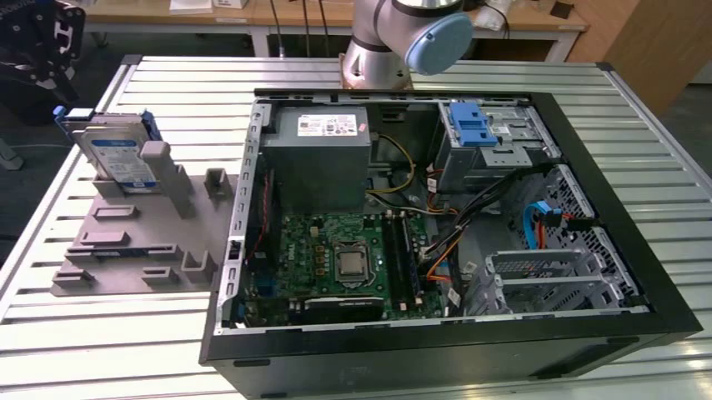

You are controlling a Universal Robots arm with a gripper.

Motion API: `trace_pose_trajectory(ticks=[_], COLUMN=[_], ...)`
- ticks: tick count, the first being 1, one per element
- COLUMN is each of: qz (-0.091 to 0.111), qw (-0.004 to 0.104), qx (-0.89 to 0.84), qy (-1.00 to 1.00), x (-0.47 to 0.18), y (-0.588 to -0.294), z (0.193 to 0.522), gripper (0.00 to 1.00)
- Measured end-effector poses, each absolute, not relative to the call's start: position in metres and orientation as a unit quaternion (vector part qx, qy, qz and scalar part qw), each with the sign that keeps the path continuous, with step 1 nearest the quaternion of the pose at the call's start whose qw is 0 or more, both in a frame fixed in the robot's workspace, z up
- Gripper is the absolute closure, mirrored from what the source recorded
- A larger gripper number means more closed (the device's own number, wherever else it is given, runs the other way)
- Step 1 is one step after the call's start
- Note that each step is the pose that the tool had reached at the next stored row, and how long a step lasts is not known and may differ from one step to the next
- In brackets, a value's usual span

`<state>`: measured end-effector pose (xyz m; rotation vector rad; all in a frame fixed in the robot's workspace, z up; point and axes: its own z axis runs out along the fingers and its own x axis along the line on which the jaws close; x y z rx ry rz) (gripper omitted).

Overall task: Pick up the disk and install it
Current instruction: 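Pick up the disk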

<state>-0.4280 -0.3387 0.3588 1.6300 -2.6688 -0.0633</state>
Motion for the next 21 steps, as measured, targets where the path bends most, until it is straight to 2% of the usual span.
trace_pose_trajectory(ticks=[21], qz=[-0.019], qw=[0.009], qx=[0.620], qy=[-0.785], x=[-0.4280], y=[-0.3387], z=[0.3575], gripper=[0.89])
